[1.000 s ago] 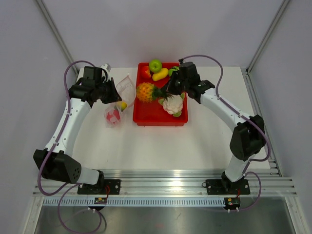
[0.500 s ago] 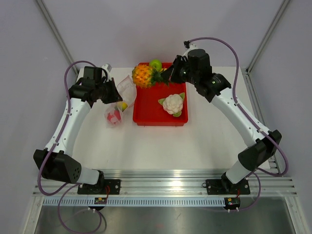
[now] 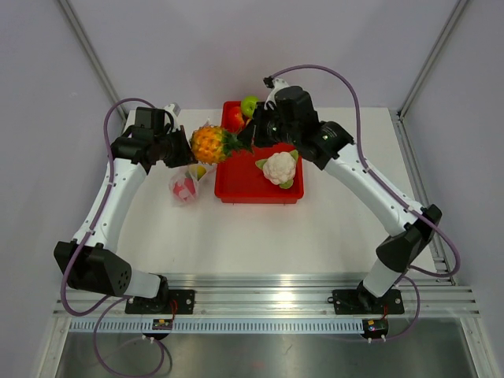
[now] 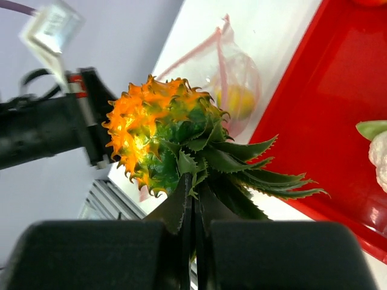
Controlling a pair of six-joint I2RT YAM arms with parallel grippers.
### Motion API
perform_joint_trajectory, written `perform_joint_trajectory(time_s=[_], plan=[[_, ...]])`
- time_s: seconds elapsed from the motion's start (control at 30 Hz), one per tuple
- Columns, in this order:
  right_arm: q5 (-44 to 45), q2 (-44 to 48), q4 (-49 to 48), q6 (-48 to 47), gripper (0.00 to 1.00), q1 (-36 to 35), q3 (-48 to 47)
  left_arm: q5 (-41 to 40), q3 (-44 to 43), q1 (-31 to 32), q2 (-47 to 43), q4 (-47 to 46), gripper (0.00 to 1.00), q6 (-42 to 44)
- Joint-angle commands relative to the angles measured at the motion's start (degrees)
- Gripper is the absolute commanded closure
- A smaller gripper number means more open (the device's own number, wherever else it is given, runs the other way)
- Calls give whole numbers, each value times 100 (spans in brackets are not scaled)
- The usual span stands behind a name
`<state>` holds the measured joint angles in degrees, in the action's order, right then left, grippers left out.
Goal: Place the food in the zip-top bag and seal the zipper
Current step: Place the fake fruit in the zipper food storage bag.
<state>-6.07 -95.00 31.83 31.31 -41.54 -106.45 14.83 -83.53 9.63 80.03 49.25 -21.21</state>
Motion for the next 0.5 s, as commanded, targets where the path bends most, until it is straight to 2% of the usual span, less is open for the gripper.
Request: perform_joint_trajectory(time_s=[0.0,0.03,0.3,0.47], plan=[[106,-527,629,-256,100,-38,-384,178,-199,-22,-66,-144,100,56],[227,-641,936,-327,100,-38,-533,213,-260,-22,-49,-127,100,56],[948,-1143,1492,-556,100,-65,-982,292,-428,-22,-40,-12,100,65],[1274,-1416,1808,-696,100,-232,-1808,503,-445,-14,-23,-4,100,91]])
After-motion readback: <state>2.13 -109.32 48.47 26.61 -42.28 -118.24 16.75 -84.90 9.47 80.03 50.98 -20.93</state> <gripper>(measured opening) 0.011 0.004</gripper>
